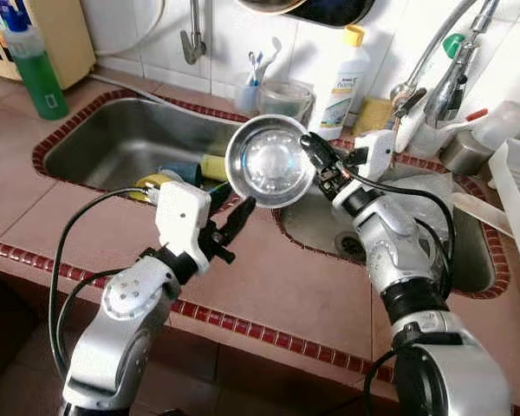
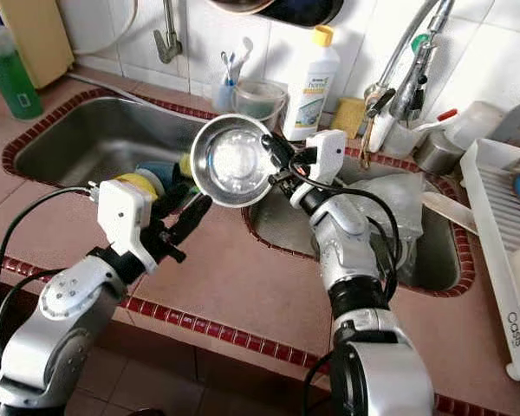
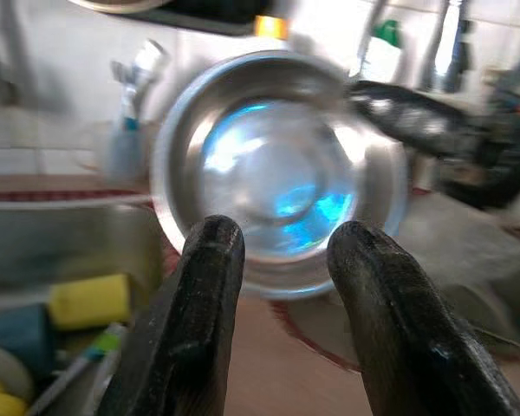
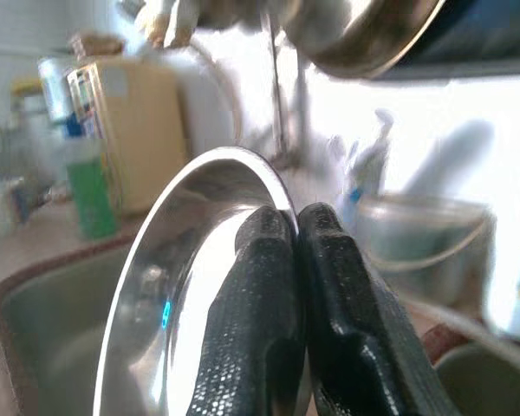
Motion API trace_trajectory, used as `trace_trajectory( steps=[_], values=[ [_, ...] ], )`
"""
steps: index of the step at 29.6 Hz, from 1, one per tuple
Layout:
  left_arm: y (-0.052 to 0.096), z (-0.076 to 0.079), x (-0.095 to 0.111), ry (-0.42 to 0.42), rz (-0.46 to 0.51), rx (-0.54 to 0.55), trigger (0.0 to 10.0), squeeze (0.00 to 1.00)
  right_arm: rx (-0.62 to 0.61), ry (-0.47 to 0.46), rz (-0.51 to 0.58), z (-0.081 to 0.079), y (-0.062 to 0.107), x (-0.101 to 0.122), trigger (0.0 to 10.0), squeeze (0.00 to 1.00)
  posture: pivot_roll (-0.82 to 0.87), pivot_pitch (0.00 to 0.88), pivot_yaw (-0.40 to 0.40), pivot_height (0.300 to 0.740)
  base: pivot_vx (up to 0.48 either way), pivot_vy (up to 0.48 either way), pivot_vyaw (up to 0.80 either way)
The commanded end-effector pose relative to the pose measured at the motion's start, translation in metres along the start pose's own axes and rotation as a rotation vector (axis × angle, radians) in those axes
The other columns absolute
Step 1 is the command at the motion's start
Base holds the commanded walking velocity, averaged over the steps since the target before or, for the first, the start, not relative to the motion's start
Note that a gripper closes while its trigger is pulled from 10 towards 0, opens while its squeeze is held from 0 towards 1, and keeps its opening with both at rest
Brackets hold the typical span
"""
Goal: Kitchen organization
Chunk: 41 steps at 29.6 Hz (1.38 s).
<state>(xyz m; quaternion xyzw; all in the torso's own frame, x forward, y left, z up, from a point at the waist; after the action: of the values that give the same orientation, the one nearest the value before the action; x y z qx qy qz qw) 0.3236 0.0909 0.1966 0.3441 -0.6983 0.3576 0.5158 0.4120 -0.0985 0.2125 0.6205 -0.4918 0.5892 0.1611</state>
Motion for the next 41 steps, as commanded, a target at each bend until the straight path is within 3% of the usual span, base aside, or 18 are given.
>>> trace_trajectory(
  steps=[1,2,3,4,5,12,14,22,41],
  values=[
    [-0.003,-0.010,-0.004,-0.030,-0.015,0.045,10.0,0.00,-0.026,0.077,0.073,0.000,0.002,0.017,1.3,0.00,0.04,0.000,-0.056,0.740,0.000,0.000,0.00],
    [-0.004,-0.012,-0.005,-0.036,-0.018,0.050,10.0,0.00,-0.028,0.095,0.079,-0.001,0.003,0.017,1.3,0.00,0.04,0.000,-0.056,0.740,0.000,0.000,0.00],
    [-0.004,-0.014,-0.007,-0.037,-0.020,0.057,10.0,0.00,-0.039,0.107,0.091,-0.001,0.005,0.018,4.5,0.00,0.03,0.000,-0.046,0.740,0.000,0.000,0.00],
    [-0.005,-0.016,-0.008,-0.038,-0.025,0.066,10.0,0.00,-0.052,0.112,0.104,-0.002,0.006,0.020,8.9,0.00,0.03,0.000,-0.044,0.740,0.000,0.000,0.00],
    [-0.006,-0.019,-0.010,-0.040,-0.029,0.077,10.0,0.00,-0.067,0.121,0.122,-0.002,0.008,0.022,10.0,0.00,0.02,0.000,-0.037,0.740,0.000,0.000,0.00],
    [-0.013,-0.025,-0.012,-0.009,-0.006,0.090,10.0,0.00,-0.123,0.190,0.198,-0.013,0.021,0.028,10.0,0.00,-0.01,0.000,-0.008,0.740,0.000,0.000,0.00],
    [-0.018,-0.029,-0.010,0.037,0.008,0.103,10.0,0.00,-0.130,0.202,0.215,-0.017,0.024,0.029,10.0,0.00,-0.02,0.000,-0.005,0.740,0.000,0.000,0.00],
    [-0.029,-0.041,-0.007,0.059,0.039,0.137,10.0,0.00,-0.137,0.261,0.242,-0.029,0.024,0.034,10.0,0.00,-0.03,0.000,-0.009,0.740,0.000,0.000,0.00],
    [-0.021,-0.041,-0.021,0.084,0.004,0.139,10.0,0.00,-0.131,0.272,0.197,-0.037,0.034,0.023,10.0,0.00,-0.04,0.000,-0.002,0.740,0.000,0.309,0.00]
  ],
)
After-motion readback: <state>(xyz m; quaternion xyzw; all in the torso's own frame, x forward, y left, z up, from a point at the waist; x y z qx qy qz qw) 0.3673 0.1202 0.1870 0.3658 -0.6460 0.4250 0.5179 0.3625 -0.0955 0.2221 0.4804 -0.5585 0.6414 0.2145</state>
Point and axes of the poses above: a point about 5 cm out from each wrist's last joint towards the gripper, its own y axis pointing back from the gripper into the wrist, its own x axis along the axis of the wrist's last joint, z = x × y, the point moved 5 cm from there along -y, pointing out of the wrist towards the gripper, and after that the axes turned 10 degrees about -y, right-handed, at the moved point
